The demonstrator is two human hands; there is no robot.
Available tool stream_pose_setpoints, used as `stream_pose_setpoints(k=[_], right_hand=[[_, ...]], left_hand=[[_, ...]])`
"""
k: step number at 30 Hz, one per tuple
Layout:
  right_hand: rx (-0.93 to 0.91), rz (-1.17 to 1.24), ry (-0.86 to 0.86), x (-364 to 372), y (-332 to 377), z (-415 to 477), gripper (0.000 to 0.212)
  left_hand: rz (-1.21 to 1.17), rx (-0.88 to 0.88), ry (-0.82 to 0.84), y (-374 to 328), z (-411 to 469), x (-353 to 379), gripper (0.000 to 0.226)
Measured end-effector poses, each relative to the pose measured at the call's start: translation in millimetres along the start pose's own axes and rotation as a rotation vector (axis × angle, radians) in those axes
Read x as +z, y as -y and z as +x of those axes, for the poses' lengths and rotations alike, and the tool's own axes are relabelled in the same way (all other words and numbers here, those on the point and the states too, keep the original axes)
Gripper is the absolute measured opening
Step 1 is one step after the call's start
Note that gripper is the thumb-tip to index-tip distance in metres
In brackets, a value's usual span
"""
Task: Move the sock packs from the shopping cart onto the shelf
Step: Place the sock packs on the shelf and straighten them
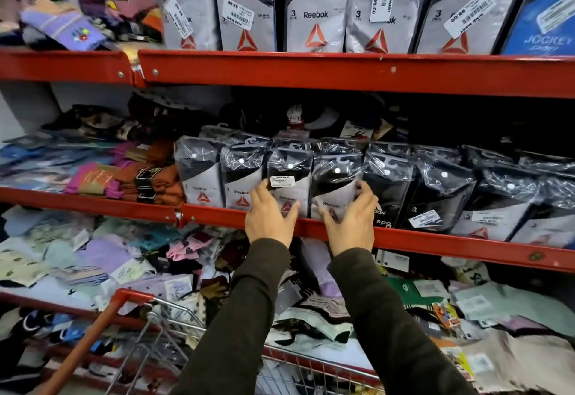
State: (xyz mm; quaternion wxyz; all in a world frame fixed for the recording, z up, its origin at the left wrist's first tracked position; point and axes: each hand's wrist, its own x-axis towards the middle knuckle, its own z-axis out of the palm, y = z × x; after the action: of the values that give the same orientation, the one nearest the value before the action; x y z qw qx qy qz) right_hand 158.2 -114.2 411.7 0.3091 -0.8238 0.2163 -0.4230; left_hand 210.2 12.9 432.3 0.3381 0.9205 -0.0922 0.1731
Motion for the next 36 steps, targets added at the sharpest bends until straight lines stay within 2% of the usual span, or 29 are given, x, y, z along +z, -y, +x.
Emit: stream_pose_setpoints(k=[2, 5, 7, 9, 11, 13, 17, 20, 23, 29, 32, 36], right_hand=[[0.001, -0.016, 0.011, -5, 0, -2, 0.078], [-0.01, 0.018, -0.062, -17, 4, -4, 0.081], [-0.09, 0.064, -0.139, -27, 11, -1, 0.083], [-0.209, 0.042, -0.144, -37, 22, 8, 0.085], [-0.35, -0.077, -0.063, -41, 33, 22, 0.089], [-0.485, -0.254, 0.075, -38, 42, 38, 0.095], [-0.543, -0.566, 0.349, -27, 40, 57, 0.101], [-0.583, -0.621, 0.351, -26, 30, 63, 0.091], [-0.647, -0.608, 0.357, -28, 22, 67, 0.085], [-0.69, -0.564, 0.38, -35, 22, 68, 0.087], [-0.682, -0.556, 0.373, -40, 21, 68, 0.094], [-0.606, -0.484, 0.251, -77, 10, 74, 0.094]], left_hand=[[-0.011, 0.016, 0.017, 4, -4, -2, 0.08], [-0.029, 0.041, -0.071, 7, -11, -9, 0.092], [-0.003, 0.153, -0.173, 7, -14, -12, 0.102], [0.091, 0.33, -0.238, 5, -10, -16, 0.108], [0.246, 0.475, -0.21, -1, 2, -21, 0.115], [0.432, 0.548, -0.113, -10, 18, -24, 0.119], [0.628, 0.622, 0.037, -21, 42, -23, 0.109], [0.611, 0.629, 0.076, -29, 49, -21, 0.101], [0.579, 0.608, 0.081, -33, 46, -18, 0.102], [0.566, 0.591, 0.084, -31, 42, -22, 0.103], [0.629, 0.537, 0.112, -39, 39, -28, 0.112], [0.592, 0.459, 0.073, -64, 22, -33, 0.131]])
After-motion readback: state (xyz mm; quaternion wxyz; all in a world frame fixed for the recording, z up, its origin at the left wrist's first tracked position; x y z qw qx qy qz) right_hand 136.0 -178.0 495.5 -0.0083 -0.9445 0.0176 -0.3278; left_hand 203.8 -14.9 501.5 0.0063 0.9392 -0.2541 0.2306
